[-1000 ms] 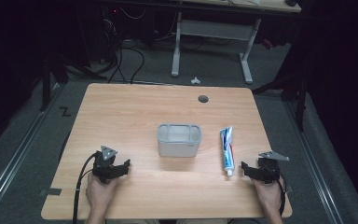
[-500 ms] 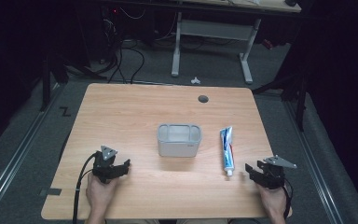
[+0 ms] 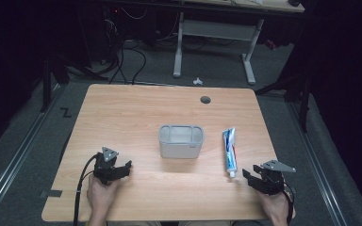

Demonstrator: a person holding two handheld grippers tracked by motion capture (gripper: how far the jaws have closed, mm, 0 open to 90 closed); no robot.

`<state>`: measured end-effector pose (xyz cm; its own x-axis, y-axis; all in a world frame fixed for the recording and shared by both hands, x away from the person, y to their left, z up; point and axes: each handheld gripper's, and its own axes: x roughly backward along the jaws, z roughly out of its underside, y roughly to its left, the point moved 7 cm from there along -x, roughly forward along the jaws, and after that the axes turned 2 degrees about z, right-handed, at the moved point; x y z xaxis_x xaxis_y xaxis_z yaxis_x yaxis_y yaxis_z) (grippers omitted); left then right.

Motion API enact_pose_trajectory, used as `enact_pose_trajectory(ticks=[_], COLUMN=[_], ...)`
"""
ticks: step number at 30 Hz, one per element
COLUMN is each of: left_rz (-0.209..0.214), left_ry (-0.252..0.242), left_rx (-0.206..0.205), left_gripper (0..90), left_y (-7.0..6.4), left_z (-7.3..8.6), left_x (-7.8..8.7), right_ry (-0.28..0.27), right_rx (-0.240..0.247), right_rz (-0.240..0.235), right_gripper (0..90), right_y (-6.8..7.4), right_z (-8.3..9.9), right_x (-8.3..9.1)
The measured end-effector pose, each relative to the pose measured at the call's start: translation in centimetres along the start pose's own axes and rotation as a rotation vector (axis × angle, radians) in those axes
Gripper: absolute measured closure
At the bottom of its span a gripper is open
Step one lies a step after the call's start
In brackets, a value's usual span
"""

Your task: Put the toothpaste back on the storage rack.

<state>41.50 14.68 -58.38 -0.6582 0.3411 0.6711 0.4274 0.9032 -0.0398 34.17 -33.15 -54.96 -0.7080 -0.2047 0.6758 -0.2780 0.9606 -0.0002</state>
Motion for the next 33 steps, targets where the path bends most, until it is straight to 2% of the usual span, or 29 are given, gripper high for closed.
enact_pose_trajectory(ticks=[6,9,14,20,22,27,33], left_rz=[0.0,0.0,0.0,0.001,0.001,0.001,0.003], left_ry=[-0.001,-0.001,0.0,0.0,0.0,0.0,0.001], left_rx=[0.0,0.0,0.0,-0.001,-0.001,-0.001,-0.001], left_gripper=[25.1,25.1,25.0,25.1,25.1,25.1,25.2], left_y=[0.0,0.0,0.0,0.0,0.0,0.0,0.0], left_z=[0.0,0.0,0.0,0.0,0.0,0.0,0.0], left_x=[0.0,0.0,0.0,0.0,0.0,0.0,0.0], right_ry=[0.007,-0.007,-0.001,0.003,0.003,0.002,0.033], right_rx=[0.014,0.03,0.042,0.042,0.058,0.065,0.05], right_rz=[-0.02,-0.009,-0.005,-0.023,-0.026,-0.026,-0.026], right_gripper=[47.3,47.3,47.3,46.3,45.9,44.2,43.3], right_y=[1.2,1.5,2.0,2.6,2.9,3.0,2.6], right_z=[-1.2,-2.1,-3.0,-4.2,-4.9,-6.0,-7.1], right_x=[0.0,0.0,0.0,-0.3,-0.6,-1.1,-2.2])
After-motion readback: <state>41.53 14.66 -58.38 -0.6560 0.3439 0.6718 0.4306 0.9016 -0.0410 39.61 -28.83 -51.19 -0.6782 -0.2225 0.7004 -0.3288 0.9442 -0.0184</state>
